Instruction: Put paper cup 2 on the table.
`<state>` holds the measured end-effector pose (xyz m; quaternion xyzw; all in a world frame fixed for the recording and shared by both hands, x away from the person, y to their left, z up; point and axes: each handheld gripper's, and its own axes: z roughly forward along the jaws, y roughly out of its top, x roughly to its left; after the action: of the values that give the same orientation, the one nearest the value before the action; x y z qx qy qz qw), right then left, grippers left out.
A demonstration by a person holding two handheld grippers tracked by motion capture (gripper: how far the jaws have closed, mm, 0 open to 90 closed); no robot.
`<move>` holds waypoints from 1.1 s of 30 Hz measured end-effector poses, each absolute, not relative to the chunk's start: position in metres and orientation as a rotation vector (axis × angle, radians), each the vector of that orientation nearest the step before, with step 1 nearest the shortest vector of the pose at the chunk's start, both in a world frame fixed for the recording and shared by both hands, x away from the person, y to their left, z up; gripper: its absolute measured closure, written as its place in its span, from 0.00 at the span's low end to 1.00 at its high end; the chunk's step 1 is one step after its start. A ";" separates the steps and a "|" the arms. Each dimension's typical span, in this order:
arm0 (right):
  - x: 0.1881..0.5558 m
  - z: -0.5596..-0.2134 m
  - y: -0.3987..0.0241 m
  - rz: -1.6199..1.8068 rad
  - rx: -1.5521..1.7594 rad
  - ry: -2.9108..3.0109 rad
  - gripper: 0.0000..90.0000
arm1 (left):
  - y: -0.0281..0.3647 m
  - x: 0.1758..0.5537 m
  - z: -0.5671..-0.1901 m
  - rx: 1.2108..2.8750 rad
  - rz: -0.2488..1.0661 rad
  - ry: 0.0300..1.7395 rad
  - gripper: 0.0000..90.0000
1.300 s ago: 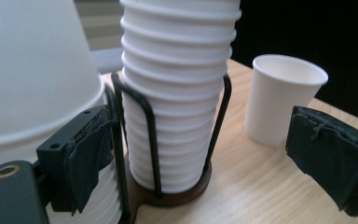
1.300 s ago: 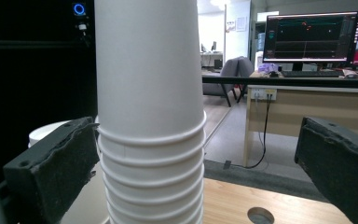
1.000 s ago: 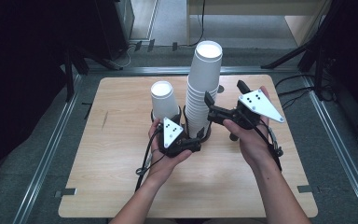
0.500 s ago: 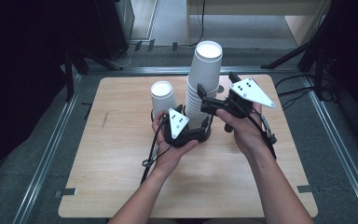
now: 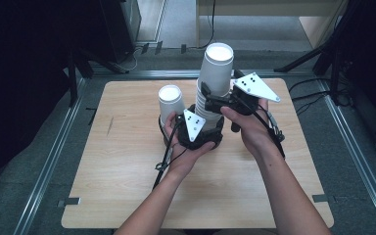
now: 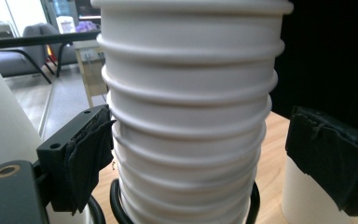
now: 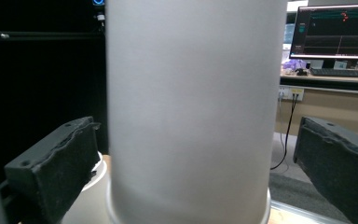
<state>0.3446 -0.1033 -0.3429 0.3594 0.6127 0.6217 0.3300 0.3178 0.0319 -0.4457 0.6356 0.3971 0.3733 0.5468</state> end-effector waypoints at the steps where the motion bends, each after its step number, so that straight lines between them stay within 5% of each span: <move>1: 0.346 -0.343 -0.104 1.627 0.943 1.603 0.01 | 0.032 0.318 -0.445 1.505 0.887 0.942 0.09; 33: 0.361 -0.336 -0.095 1.652 0.958 1.637 0.14 | 0.027 0.329 -0.445 1.482 0.928 0.936 0.08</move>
<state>0.3613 -0.0946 -0.3362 0.3625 0.6191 0.6248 0.3079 0.3290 0.0271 -0.4450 0.6252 0.3949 0.3916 0.5475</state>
